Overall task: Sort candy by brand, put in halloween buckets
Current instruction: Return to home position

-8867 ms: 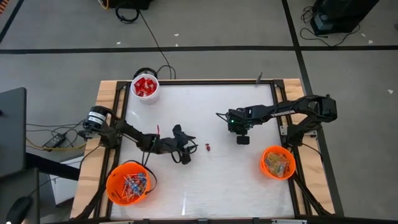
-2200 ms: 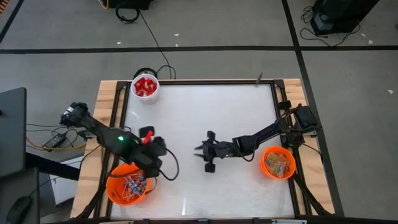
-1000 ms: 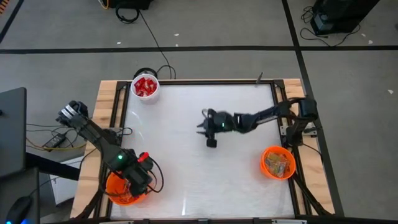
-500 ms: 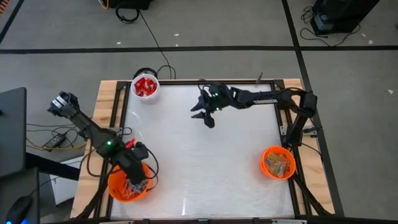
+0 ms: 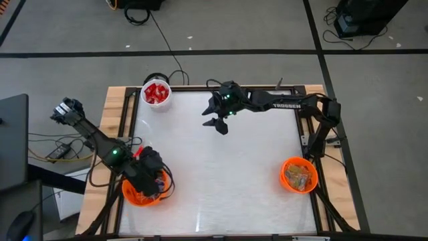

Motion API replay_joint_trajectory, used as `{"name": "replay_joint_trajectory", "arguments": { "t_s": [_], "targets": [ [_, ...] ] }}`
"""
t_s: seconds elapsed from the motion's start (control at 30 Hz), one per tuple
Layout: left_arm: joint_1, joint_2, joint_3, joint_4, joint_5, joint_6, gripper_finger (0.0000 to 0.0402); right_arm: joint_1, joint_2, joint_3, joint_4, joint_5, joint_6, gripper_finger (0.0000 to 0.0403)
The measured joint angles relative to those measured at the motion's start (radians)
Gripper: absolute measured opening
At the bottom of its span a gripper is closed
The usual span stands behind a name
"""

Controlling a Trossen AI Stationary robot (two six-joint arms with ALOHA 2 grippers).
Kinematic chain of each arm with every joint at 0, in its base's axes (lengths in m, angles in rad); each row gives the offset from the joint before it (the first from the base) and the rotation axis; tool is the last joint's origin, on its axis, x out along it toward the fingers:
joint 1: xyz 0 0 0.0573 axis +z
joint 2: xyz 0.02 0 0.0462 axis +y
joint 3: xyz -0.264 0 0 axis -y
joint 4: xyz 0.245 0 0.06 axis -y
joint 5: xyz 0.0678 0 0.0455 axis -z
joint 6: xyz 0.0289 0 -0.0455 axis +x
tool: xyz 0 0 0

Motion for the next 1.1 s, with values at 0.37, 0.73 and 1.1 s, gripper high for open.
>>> {"name": "replay_joint_trajectory", "arguments": {
  "t_s": [0.37, 0.73, 1.1],
  "targets": [
    [0.002, 0.022, 0.0, 0.12, 0.133, 0.116, 0.0053, 0.09, -0.027, -0.001, 0.042, 0.119, 0.099, 0.0254],
    [-0.072, -0.016, 0.154, -0.032, -0.077, 0.168, 0.0053, 0.226, -0.103, -0.001, -0.02, 0.387, 0.091, 0.0254],
    [-0.036, -0.129, 0.066, 0.054, -0.51, 0.418, 0.0053, 0.316, -0.361, -0.123, -0.05, 0.461, 0.123, 0.02]
  ]
}}
